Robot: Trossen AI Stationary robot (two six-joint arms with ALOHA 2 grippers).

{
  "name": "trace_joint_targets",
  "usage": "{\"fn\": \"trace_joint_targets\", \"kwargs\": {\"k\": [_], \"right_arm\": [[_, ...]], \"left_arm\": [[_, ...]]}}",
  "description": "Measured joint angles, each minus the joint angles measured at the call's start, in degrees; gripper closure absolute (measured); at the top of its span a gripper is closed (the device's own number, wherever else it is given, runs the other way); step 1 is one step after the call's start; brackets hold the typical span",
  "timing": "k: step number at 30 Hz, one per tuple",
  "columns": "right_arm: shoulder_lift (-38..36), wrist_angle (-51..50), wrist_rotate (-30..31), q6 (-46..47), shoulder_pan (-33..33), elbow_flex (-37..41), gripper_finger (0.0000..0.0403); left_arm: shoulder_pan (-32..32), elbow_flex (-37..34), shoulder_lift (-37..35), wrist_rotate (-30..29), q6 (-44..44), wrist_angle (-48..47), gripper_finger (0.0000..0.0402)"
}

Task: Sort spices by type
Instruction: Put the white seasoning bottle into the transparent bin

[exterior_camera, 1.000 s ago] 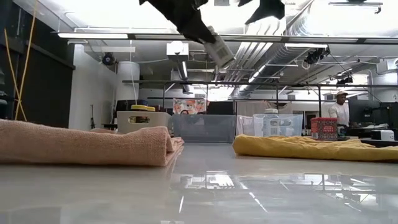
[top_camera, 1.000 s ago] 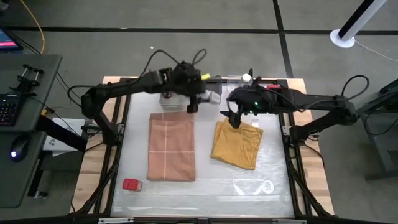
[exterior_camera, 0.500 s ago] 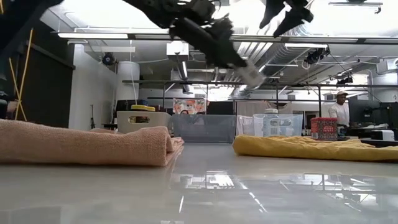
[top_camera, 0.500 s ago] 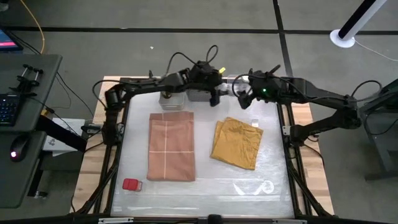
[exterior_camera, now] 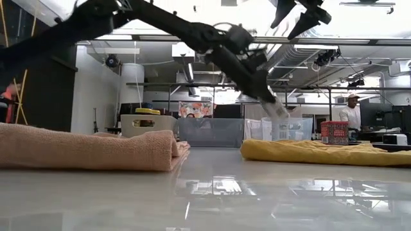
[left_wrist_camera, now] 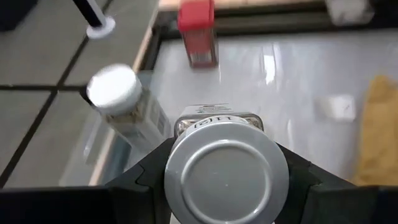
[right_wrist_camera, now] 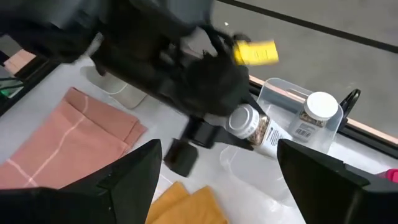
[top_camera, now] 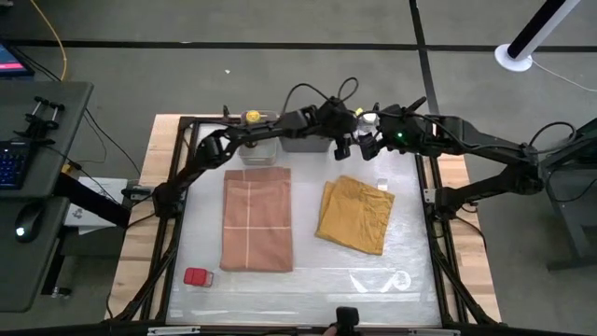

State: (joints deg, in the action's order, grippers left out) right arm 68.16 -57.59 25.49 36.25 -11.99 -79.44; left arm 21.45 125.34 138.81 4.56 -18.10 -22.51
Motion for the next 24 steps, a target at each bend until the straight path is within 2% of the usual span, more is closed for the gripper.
{"fn": "trace_joint_targets", "kwargs": {"k": [4, 12, 18, 21, 24], "right_arm": [[0.00, 0.01, -0.01, 1.34, 0.00, 0.00, 0.0087], [0.01, 0.10, 0.01, 1.41, 0.00, 0.00, 0.0087], [0.02, 0.27, 0.03, 1.35, 0.00, 0.02, 0.0087], [0.02, -0.14, 0.52, 3.09, -0.01, 0.02, 0.0087], [0.02, -3.41, 4.08, 9.32, -1.23, 0.02, 0.0087]], "left_arm": [[0.25, 3.08, 2.57, -0.82, -0.68, -2.78, 0.0234], [1.55, 2.73, 2.57, -1.29, -3.35, -5.95, 0.0231], [1.90, 2.75, 2.44, -1.26, -3.81, -7.61, 0.0167], [1.90, 2.75, 2.44, -1.20, -4.41, -7.38, 0.0160], [1.96, 2.75, 2.44, -1.20, -4.55, -7.19, 0.0162]]}}
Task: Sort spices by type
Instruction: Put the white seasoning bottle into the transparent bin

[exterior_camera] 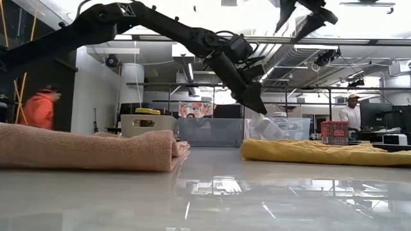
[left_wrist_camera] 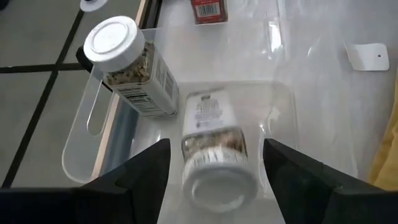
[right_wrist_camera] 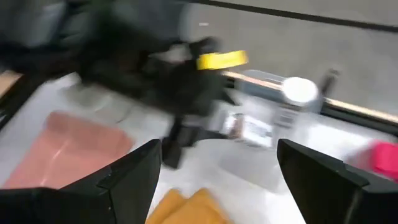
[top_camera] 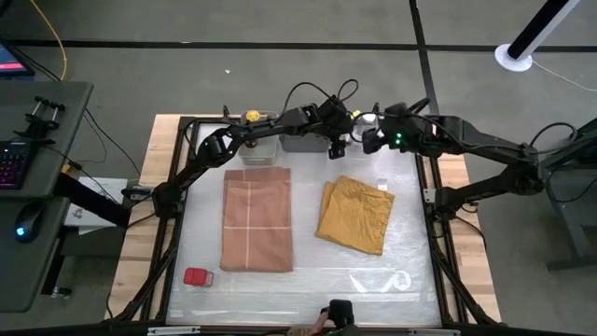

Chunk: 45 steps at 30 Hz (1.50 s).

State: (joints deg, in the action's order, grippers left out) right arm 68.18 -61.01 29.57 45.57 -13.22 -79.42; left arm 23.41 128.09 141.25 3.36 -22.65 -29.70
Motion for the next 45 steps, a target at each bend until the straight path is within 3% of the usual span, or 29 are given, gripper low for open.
{"fn": "trace_joint_targets", "kwargs": {"k": [4, 12, 19, 34, 40, 45], "right_arm": [[0.00, -2.88, 0.10, 3.45, -3.57, 0.04, 0.0087], [0.00, -2.87, -4.10, 1.35, -8.26, 0.04, 0.0087], [-0.13, -3.28, -5.79, 0.44, -9.58, 0.04, 0.0087], [0.00, -3.39, -7.43, 0.56, -9.67, 0.04, 0.0087], [0.00, -3.55, -8.40, 0.89, -9.69, 0.04, 0.0087], [0.45, -3.50, -12.21, -0.33, -14.11, 0.05, 0.0087]], "left_arm": [[0.12, 0.00, 0.00, -0.09, -0.10, -0.10, 0.0168], [0.21, 0.00, 0.00, -1.17, 0.24, -0.14, 0.0182], [-0.12, 0.00, 0.00, 2.57, 7.38, 0.50, 0.0183], [-0.56, 0.95, 1.29, 2.49, 7.62, 6.29, 0.0183], [-0.56, 0.72, 1.18, 1.31, 8.98, 0.95, 0.0185], [0.60, 0.72, -6.77, 2.14, 6.00, -8.62, 0.0193]]}}
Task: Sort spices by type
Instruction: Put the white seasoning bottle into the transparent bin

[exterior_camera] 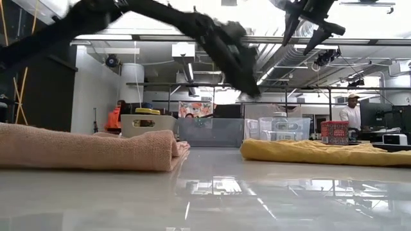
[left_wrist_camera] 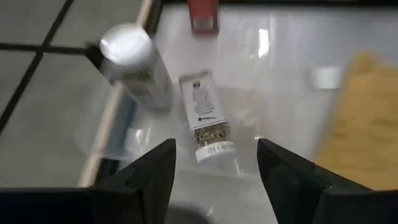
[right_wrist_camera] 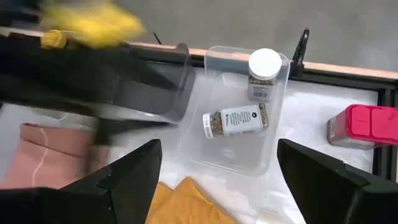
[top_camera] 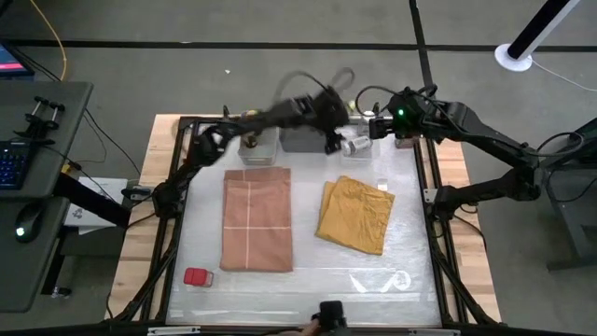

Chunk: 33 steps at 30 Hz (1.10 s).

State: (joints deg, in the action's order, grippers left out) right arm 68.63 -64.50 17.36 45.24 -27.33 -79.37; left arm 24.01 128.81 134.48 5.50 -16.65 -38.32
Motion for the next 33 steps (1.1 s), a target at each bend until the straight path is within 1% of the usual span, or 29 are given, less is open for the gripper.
{"fn": "trace_joint_targets", "kwargs": {"k": [2, 4, 9, 11, 13, 17, 20, 22, 25, 29, 33], "right_arm": [[1.12, 0.59, -4.16, -3.49, -3.57, 0.02, 0.0087], [3.14, 2.21, -8.94, -8.26, -7.13, 0.02, 0.0087], [12.02, 7.77, -19.21, -22.78, -14.85, -0.20, 0.0087], [17.18, 7.39, -21.49, -31.15, -16.65, -1.36, 0.0087], [22.76, 5.75, -22.09, -40.37, -17.44, -3.50, 0.0087], [33.98, -2.44, -22.12, -56.95, -17.52, -10.62, 0.0087], [40.69, -8.32, -20.10, -65.35, -16.60, -16.00, 0.0087], [43.91, -10.25, -19.17, -69.69, -15.96, -18.38, 0.0087], [46.81, -10.98, -18.79, -74.75, -14.88, -19.63, 0.0087], [47.64, -9.56, -18.03, -80.40, -13.42, -18.20, 0.0087], [47.68, -5.01, -14.15, -85.54, -11.99, -15.93, 0.0087]], "left_arm": [[1.85, 0.30, -4.28, 2.20, -0.06, -3.60, 0.0196], [4.47, 0.34, -7.55, 6.68, 1.62, -8.67, 0.0197], [11.42, -0.13, -15.41, 23.38, 7.68, -17.68, 0.0197], [13.56, -0.21, -19.75, 28.57, 9.04, -19.49, 0.0197], [14.71, -2.19, -24.09, 31.24, 9.94, -19.73, 0.0197], [13.46, -7.06, -32.12, 32.26, 11.82, -18.96, 0.0197], [11.80, -10.67, -38.67, 32.49, 13.40, -15.68, 0.0197], [10.59, -13.26, -41.89, 30.98, 15.06, -12.70, 0.0197], [8.25, -17.11, -45.13, 27.60, 17.23, -8.46, 0.0197], [6.46, -19.81, -49.04, 25.89, 19.49, -4.91, 0.0197], [5.56, -20.53, -50.85, 25.26, 19.70, -4.58, 0.0197]]}}
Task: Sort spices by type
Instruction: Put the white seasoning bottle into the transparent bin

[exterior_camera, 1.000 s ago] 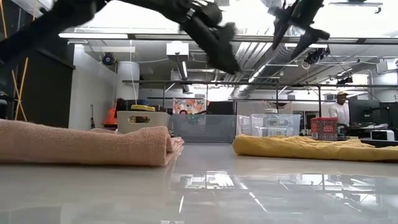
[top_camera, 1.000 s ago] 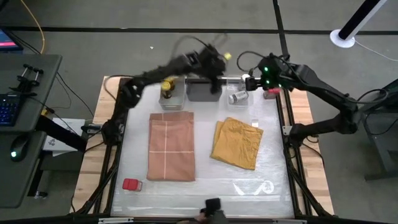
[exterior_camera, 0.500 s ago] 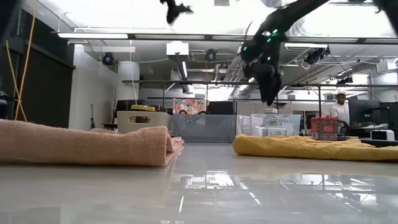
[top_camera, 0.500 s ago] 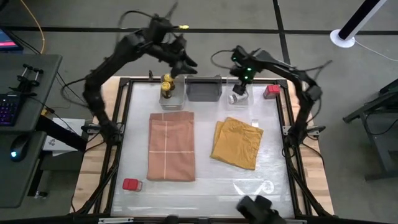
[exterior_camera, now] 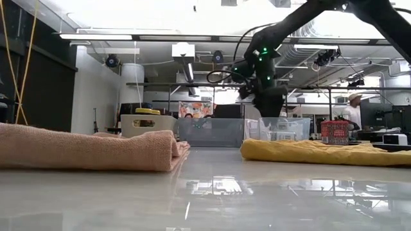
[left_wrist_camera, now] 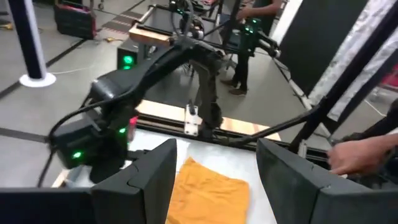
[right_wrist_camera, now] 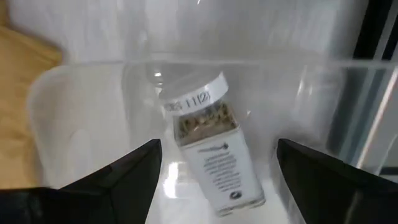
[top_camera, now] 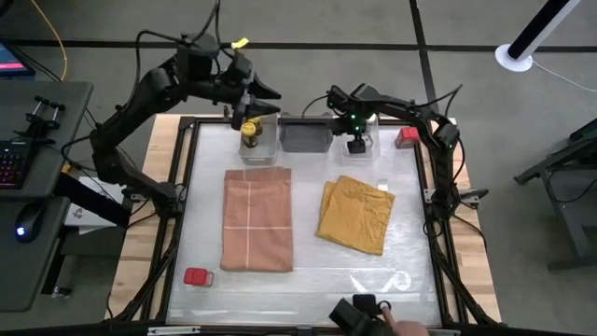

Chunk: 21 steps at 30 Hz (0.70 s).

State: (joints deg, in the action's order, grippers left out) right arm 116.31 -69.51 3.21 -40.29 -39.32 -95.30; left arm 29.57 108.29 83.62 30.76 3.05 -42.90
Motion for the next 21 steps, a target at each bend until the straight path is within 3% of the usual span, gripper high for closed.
{"fn": "trace_joint_targets", "kwargs": {"k": [6, 21], "right_arm": [[0.00, 3.64, 0.25, -4.68, 0.88, 3.17, 0.0087], [0.01, 14.79, 3.22, -5.24, 3.21, 12.56, 0.0103]], "left_arm": [[-0.47, -0.02, -1.84, 0.25, 1.01, -0.09, 0.0197], [-0.51, -0.02, -2.15, 0.35, 1.25, -1.16, 0.0197]]}}
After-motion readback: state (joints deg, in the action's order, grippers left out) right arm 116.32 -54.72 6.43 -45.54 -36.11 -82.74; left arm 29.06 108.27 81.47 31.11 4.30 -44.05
